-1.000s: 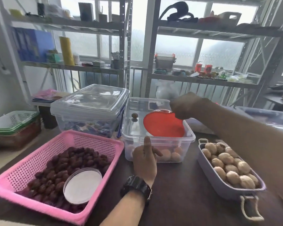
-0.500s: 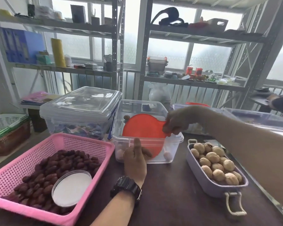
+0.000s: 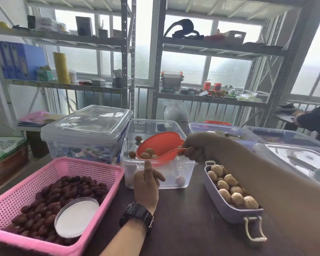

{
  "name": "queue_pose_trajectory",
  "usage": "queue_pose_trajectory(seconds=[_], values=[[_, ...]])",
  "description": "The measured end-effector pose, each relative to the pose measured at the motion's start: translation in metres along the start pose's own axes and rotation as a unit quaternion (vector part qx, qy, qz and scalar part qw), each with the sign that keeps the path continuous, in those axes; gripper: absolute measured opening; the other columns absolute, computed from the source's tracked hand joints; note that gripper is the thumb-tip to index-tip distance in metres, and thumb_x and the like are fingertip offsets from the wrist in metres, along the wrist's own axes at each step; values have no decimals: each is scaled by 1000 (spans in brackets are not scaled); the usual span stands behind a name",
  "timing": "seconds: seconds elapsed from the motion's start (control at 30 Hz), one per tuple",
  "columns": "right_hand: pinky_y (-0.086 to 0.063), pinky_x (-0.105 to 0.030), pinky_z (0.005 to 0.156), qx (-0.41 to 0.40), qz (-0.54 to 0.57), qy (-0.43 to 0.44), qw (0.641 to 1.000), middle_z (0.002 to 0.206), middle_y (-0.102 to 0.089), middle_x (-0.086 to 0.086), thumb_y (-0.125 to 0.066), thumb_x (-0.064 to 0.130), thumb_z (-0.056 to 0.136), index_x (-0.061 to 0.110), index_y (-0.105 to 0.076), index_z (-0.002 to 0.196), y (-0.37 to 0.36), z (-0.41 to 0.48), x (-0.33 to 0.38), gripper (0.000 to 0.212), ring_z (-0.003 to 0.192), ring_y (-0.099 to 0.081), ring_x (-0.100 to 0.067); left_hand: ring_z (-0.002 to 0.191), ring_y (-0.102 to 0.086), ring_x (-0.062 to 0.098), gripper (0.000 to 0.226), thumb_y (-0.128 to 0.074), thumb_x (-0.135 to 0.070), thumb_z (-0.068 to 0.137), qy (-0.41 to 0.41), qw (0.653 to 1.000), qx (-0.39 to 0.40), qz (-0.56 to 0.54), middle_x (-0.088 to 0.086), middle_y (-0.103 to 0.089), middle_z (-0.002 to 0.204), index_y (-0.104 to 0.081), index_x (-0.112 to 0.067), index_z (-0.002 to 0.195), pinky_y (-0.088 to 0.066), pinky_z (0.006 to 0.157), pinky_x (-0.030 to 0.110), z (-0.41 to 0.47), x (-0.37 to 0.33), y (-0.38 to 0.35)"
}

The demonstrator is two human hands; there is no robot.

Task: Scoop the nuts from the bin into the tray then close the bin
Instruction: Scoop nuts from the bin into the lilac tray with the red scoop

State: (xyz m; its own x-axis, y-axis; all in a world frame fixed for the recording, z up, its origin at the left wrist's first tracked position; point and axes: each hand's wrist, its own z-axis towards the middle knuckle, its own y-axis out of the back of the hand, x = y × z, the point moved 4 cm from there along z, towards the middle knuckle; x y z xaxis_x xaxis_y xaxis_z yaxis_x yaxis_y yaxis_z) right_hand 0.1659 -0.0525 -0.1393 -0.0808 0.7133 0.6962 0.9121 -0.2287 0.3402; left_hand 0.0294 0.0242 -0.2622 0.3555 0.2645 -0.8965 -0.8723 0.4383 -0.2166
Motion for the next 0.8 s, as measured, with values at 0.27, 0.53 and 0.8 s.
queue_pose_trajectory(seconds=[0.27, 0.53, 0.8], values=[[-11, -12, 33, -48, 137, 67, 987, 36, -27, 6, -26, 13, 98, 8, -52, 71, 8, -15, -13, 38, 25, -17, -5, 33, -39, 9, 77, -32, -51, 98, -1, 1000, -4, 8, -2, -41, 32, -64, -11, 41, -32, 52, 25, 1, 0, 2], [-13, -7, 30, -78, 221, 126, 964, 33, -28, 6, -25, 10, 98, 8, -50, 71, 39, -56, -29, 37, 22, -18, -4, 30, -35, 6, 77, -33, -40, 106, -6, 1000, 7, 11, -3, -36, 31, -65, -3, 47, -29, 50, 23, 0, -2, 3], [-10, -9, 32, -173, 167, 109, 965, 33, -27, 6, -24, 13, 101, 3, -53, 78, 82, -115, -100, 39, 23, -17, -3, 29, -35, 6, 75, -32, -42, 104, -6, 1000, 14, 9, -5, -37, 28, -66, -5, 48, -28, 51, 24, 1, -1, 2]])
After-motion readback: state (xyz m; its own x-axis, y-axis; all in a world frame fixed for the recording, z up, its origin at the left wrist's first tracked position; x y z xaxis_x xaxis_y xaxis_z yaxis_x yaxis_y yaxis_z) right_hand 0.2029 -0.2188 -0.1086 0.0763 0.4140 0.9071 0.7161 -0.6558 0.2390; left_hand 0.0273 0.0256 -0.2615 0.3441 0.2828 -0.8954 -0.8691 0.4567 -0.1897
